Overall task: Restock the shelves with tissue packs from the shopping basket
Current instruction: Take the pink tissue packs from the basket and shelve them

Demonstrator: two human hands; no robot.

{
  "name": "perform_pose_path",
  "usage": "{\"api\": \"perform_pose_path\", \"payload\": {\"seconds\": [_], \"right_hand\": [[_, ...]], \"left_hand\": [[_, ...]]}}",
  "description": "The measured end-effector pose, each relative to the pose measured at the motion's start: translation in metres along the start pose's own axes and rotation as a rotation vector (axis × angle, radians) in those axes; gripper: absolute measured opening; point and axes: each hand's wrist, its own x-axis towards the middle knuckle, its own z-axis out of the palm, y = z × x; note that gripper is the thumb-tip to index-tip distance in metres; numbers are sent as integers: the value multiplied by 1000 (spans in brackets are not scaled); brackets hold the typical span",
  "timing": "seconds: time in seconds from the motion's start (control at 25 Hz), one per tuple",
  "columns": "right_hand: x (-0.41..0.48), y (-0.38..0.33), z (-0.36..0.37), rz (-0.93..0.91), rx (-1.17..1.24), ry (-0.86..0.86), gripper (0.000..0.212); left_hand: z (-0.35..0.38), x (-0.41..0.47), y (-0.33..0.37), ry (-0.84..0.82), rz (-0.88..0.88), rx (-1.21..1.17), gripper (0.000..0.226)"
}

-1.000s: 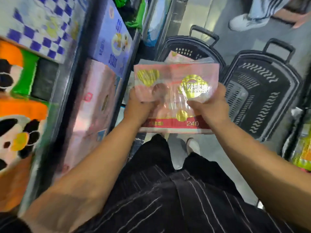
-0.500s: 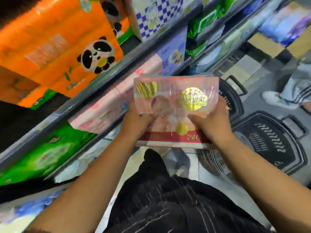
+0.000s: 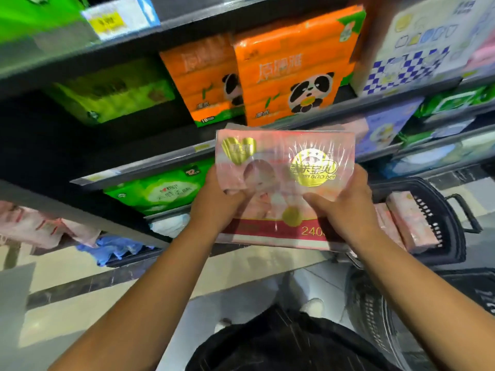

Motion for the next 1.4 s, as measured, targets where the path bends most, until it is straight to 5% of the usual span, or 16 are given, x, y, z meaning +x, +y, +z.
{"api": "perform_pose_path", "payload": {"seconds": [0.24, 0.48, 0.64, 1.04, 1.4], "right_hand": [[-30, -80, 68, -131, 14, -94, 91], [-61, -155, 106, -237, 70, -103, 91], [-63, -195, 108, -286, 108, -80, 92], [-9, -276, 45, -420, 157, 24, 89], [98, -309, -22, -509, 176, -16, 80]], "left_hand": [[-109, -28, -37, 142, 36, 43, 28], [-195, -44, -72, 245, 64, 50, 65], [-235, -43, -68, 281, 155, 6, 63], [-273, -15, 29, 363, 328, 42, 71], [-253, 37, 133, 420, 397, -13, 55]]}}
